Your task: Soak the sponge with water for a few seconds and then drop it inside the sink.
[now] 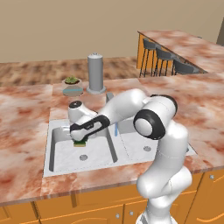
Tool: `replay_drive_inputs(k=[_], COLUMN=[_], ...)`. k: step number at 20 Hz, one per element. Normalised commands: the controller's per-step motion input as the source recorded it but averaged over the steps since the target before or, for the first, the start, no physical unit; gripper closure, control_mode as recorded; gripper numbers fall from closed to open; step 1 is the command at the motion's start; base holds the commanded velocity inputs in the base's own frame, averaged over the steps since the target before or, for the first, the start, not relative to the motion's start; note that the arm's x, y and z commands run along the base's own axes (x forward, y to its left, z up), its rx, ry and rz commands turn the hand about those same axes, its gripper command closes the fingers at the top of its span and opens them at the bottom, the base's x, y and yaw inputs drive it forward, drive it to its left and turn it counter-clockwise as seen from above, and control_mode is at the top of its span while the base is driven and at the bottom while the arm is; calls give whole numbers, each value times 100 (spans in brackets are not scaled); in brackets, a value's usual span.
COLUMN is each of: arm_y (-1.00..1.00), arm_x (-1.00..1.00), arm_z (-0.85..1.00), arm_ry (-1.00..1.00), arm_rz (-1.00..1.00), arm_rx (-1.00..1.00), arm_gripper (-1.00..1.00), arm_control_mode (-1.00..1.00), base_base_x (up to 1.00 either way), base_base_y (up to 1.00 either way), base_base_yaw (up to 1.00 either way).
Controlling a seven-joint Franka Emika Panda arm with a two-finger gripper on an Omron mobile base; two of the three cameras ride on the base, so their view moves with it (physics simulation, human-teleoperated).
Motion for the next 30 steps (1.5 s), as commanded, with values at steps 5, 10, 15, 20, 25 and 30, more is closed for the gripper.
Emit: replay_drive_inputs(k=[5,10,15,20,25,30], arm_y=[0,0,4,2,5,1], arm_x=[-10,-3,-2,-2,-5,-1], arm_z=[-35,-28,-22,-20,-16,-17], arm_ry=[-1,-6,-7,-5,-3,0], arm_rz=[0,0,0,0,0,0], arm_rx=[0,0,-4,-4,-2,0], arm_gripper=[100,100,100,100,100,100], arm_control_mode=[-100,-100,-100,-100,-100,-100], base_base_x=[0,0,0,0,0,0], base_base_y=[0,0,0,0,0,0], base_base_yaw=[0,0,0,0,0,0])
